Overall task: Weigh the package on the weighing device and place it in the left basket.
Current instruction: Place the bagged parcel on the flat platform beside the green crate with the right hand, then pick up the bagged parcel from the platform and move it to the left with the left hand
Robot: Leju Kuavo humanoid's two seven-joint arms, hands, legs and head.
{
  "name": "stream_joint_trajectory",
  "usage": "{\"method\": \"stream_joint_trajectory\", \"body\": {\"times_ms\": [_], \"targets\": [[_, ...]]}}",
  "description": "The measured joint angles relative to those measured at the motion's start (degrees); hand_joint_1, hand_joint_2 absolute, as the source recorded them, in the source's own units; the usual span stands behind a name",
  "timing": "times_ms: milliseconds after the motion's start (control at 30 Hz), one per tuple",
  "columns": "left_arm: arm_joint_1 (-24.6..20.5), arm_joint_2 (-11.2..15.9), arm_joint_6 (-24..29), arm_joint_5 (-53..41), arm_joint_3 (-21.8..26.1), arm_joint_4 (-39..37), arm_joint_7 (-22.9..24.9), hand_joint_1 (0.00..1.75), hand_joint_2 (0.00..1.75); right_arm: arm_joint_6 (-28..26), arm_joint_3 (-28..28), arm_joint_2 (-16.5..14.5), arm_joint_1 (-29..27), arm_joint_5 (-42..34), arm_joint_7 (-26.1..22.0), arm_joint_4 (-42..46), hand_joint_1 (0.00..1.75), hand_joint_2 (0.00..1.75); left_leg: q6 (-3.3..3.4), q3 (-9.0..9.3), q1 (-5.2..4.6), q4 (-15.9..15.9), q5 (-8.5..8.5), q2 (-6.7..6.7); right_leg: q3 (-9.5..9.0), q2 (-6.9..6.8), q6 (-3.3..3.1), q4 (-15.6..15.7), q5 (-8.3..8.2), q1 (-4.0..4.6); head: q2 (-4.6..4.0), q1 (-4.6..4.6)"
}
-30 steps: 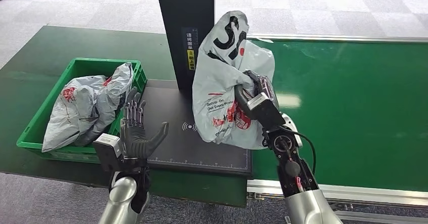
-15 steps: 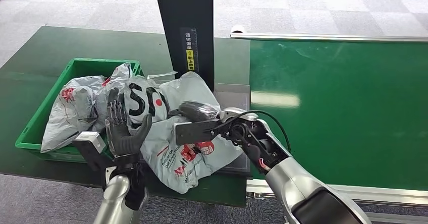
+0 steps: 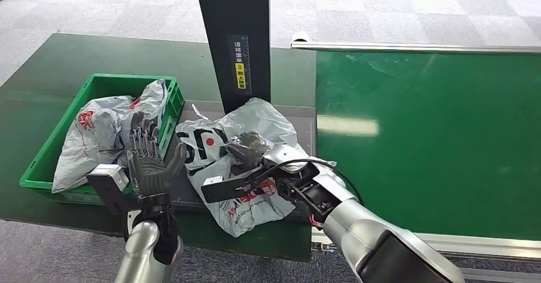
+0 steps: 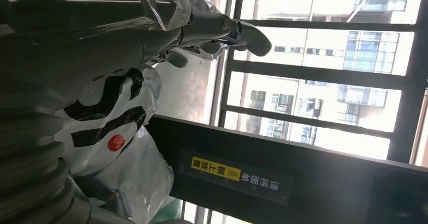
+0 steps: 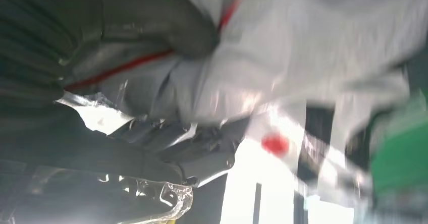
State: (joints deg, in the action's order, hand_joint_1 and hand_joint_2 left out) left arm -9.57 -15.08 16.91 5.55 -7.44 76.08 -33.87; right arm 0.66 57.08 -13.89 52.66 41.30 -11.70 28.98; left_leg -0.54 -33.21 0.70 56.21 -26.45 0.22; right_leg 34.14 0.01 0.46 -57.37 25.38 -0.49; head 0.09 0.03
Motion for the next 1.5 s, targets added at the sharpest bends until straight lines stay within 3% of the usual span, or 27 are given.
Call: {"method": "stream_joint_trajectory", "body": {"times_ms": [133,433,633,767,867,1033,1300,1500], "targets": [[0.52,0.00,-0.04,-0.11,0.19,0.33,-0.25,0.00,1.75,-5.06,-3.25,0.55,-0.68,-4.37,-4.42,0.67,0.00,1.75,0.00,0.00,0.00,0.00,0.00,0.00,0.00,0.00,0.00,0.00,0.00,0.00,0.00,0.01],[0.83,0.00,-0.15,-0.09,0.85,0.72,-0.51,0.00,1.75,-4.63,-10.26,1.12,-3.23,-10.70,-9.63,3.44,0.00,1.75,0.00,0.01,0.00,0.00,-0.01,0.01,0.00,0.00,0.00,0.00,0.00,0.00,0.00,0.01],[0.74,-0.01,-1.02,-0.11,0.95,0.62,-0.82,0.00,1.75,5.86,-18.73,1.72,-9.97,-23.96,-16.64,10.66,0.00,1.75,0.00,0.01,0.00,0.00,-0.02,-0.01,0.02,0.00,0.00,0.01,0.01,0.00,0.00,0.00],[0.55,-0.01,-1.80,-1.54,0.91,0.16,-0.84,0.00,1.75,16.72,-24.98,2.33,-14.92,-35.87,-17.45,14.49,0.00,1.75,0.01,0.00,-0.01,0.00,-0.03,0.00,0.02,0.00,0.01,0.01,0.02,-0.01,0.00,0.00],[0.33,0.19,-3.70,-5.48,0.40,-0.40,0.34,0.00,1.75,20.34,-29.90,2.72,-16.99,-44.68,-15.50,16.12,0.00,1.75,0.01,0.00,-0.01,0.00,-0.03,-0.01,0.01,0.00,0.01,0.02,0.02,-0.01,0.00,-0.01],[0.24,0.46,-6.56,-9.02,-0.61,-1.48,1.03,0.00,1.75,19.97,-35.96,3.32,-18.32,-50.47,-12.81,17.85,0.00,1.75,0.01,0.01,-0.01,0.00,-0.03,0.06,0.01,0.02,0.00,0.02,0.00,-0.01,0.00,0.01],[-0.39,0.63,-8.50,-12.77,-2.01,-3.14,1.25,0.00,1.75,17.75,-40.41,3.74,-19.67,-55.29,-11.42,19.67,0.00,1.75,0.01,0.00,-0.01,0.00,-0.03,0.05,0.04,0.02,0.00,0.02,0.01,-0.01,0.00,0.01],[-0.58,0.63,-7.99,-19.16,-4.79,-5.35,3.43,0.00,1.75,9.53,-41.97,4.43,-21.42,-48.49,-13.93,24.98,0.00,1.75,0.02,-0.01,-0.04,0.00,-0.03,0.05,0.04,0.02,0.01,0.02,0.01,-0.04,0.00,0.01]]}}
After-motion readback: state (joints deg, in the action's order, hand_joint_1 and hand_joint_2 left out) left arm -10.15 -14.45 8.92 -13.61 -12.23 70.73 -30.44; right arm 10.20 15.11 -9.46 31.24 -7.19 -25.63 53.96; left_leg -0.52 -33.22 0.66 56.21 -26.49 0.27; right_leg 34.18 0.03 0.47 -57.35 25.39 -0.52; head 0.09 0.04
